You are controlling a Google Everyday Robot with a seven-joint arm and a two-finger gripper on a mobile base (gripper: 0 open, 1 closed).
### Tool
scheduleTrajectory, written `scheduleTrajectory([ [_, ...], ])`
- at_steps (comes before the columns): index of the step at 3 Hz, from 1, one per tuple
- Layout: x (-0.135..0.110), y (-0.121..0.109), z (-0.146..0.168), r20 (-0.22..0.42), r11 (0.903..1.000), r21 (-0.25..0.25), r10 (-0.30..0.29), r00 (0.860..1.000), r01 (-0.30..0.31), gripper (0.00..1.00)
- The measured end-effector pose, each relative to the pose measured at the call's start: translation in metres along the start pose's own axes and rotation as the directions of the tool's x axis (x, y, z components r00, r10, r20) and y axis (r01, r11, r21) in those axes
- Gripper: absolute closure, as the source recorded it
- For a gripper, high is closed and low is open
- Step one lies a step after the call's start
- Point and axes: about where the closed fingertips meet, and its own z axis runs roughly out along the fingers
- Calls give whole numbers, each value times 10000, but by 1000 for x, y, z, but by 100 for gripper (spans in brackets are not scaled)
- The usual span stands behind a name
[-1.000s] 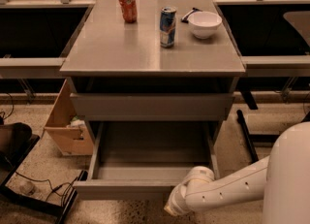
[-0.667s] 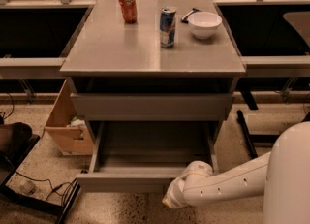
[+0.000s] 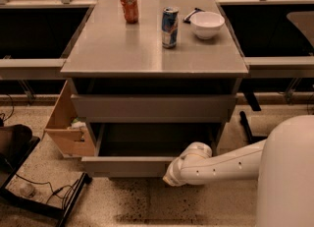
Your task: Close middle drawer
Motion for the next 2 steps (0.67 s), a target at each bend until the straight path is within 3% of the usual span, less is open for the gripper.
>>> scheduleTrajectory([
  [1,-1,-3,3,-71,10000,54,-27,10000,28,100],
  [2,-3,-22,13,-22,9992,384,62,10000,-61,100],
])
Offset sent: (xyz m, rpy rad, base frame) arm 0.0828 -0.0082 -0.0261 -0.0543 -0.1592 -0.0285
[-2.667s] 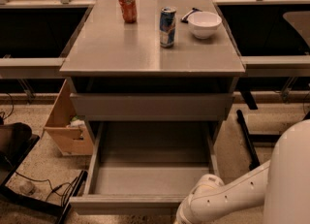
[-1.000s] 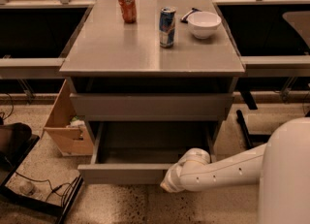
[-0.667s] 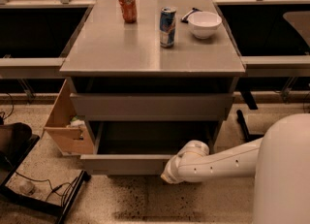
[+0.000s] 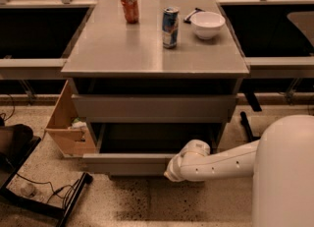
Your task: Close middle drawer
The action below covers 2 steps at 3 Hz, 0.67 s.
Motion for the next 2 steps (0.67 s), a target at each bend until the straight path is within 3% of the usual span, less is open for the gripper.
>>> scheduleTrajectory([
  [2,-12,-30,13,319,9974,720,-84,9995,60,100],
])
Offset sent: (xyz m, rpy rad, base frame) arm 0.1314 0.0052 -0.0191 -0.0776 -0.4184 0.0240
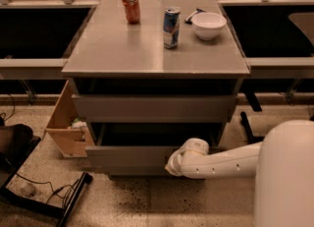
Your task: Close middle drawer
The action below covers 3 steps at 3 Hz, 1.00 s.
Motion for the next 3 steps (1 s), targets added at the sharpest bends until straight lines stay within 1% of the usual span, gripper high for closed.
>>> scheduleTrajectory([
  [1,-7,-16,7,210,9989,422,-207,9996,198,100],
  [2,-13,-31,16,427,9968,799,-4,9991,-30,100],
  [3,-20,-45,21,609,9933,1149,-149,9980,78,89],
])
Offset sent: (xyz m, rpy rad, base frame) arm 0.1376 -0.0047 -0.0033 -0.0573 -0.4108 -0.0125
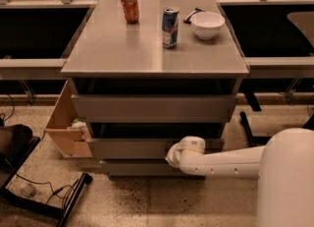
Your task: Close middle drawer
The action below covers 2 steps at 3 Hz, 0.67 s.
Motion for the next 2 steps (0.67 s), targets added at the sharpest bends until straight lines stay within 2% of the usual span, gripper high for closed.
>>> scheduleTrajectory([
  [1,-5,-7,1,120,9987,229,-459,9989,456,68],
  [2,-4,-5,1,105,9989,198,-415,9991,413,45],
])
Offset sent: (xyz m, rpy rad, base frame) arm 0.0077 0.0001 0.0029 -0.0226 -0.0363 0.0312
